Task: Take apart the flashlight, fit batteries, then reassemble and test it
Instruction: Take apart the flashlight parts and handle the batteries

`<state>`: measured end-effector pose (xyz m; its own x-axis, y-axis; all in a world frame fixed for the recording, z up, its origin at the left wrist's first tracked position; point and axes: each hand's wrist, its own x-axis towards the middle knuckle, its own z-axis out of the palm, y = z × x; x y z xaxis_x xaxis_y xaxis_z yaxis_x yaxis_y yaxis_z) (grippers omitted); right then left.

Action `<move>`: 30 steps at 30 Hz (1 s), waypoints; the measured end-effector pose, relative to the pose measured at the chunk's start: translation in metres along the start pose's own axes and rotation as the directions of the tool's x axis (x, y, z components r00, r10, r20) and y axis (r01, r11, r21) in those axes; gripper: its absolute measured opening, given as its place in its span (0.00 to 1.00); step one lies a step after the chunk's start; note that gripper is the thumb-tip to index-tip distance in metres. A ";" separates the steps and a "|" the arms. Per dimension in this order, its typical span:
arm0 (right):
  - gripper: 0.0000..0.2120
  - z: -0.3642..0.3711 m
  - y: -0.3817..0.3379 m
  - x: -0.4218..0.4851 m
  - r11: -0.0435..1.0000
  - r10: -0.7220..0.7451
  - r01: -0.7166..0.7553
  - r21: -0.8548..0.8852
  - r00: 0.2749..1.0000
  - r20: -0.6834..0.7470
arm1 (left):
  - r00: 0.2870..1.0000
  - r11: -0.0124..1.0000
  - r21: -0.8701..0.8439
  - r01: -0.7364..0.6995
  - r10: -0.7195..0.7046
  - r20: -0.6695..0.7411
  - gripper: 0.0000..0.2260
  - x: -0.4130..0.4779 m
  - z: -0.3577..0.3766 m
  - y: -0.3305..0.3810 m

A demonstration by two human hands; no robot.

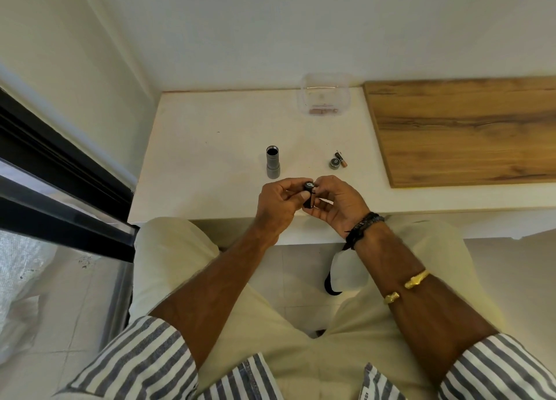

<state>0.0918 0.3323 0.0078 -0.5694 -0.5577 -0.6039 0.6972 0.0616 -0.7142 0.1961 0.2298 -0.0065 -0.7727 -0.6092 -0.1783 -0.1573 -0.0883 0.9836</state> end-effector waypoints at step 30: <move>0.05 -0.027 -0.020 0.030 0.910 -0.414 0.403 -0.094 0.883 -0.221 | 0.903 0.700 -0.618 0.358 -0.427 0.040 0.12 0.019 -0.005 -0.006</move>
<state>0.0491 0.3373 -0.0054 -0.8875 -0.3355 -0.3157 0.3640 -0.0905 -0.9270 0.1852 0.2147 -0.0159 -0.6557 -0.4810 -0.5819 -0.0072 -0.7668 0.6419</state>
